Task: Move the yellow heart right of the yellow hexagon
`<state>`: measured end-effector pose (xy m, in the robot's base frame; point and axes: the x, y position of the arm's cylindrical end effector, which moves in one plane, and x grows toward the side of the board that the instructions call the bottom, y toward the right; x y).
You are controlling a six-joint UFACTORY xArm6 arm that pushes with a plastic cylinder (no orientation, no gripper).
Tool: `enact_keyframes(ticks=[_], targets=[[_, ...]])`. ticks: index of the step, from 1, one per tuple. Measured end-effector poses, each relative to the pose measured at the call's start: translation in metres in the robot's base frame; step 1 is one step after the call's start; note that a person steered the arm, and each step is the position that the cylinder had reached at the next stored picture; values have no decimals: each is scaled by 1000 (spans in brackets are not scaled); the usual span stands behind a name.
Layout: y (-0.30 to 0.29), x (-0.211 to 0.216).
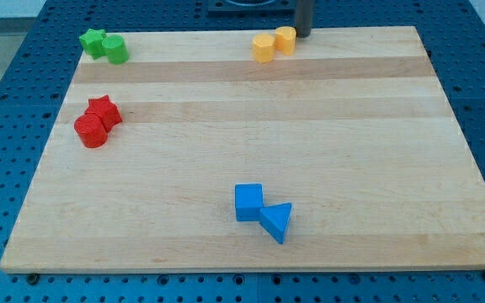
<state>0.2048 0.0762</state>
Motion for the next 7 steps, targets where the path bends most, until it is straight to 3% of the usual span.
enact_keyframes(ticks=[4,6,7], targets=[[-38,-13],[-134,-10],[-150,38]])
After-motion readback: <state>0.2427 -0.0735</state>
